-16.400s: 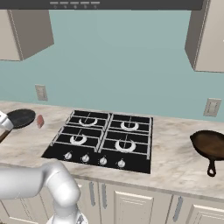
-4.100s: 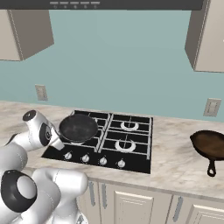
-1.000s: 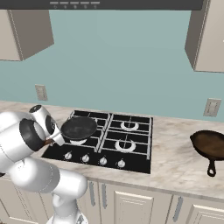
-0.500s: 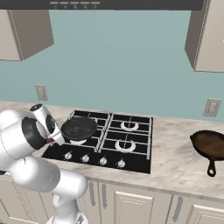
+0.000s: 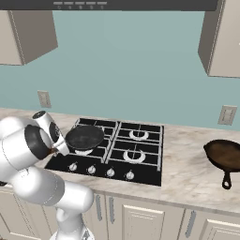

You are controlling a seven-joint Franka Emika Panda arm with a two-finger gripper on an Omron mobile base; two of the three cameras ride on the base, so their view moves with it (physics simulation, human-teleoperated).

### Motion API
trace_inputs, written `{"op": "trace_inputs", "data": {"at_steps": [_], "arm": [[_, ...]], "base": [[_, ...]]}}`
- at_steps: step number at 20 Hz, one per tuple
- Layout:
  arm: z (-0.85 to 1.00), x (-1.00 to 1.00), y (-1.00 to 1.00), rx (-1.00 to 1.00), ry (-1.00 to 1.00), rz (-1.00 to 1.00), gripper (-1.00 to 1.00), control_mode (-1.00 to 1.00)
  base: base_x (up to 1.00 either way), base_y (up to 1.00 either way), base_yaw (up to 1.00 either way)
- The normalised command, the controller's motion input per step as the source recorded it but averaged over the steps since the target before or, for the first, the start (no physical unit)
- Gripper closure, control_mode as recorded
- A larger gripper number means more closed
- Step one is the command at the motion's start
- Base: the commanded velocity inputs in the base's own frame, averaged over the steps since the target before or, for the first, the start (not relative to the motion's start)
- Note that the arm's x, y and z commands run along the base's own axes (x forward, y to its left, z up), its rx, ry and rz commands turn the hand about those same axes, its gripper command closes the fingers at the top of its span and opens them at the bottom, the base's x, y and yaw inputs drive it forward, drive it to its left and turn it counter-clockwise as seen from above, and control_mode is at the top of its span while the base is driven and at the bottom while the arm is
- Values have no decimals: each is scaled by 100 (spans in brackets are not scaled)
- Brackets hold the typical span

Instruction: Place both pans onto different burners. Then place the onion and the steak on different pans.

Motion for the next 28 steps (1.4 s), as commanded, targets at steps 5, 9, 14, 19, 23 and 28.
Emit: {"op": "trace_inputs", "data": {"at_steps": [5,9,14,19,23,28], "arm": [[3,-1,0,0,0,0,-100,-100],[12,-11,0,0,0,0,-100,-100],[17,-12,0,0,0,0,-100,-100],[21,-10,0,0,0,0,-100,-100],[25,-11,-4,0,0,0,-100,-100],[28,-12,-7,0,-1,0,-100,-100]], "base": [[0,0,0],[0,0,0],[0,0,0],[0,0,0],[0,0,0],[0,0,0]]}}
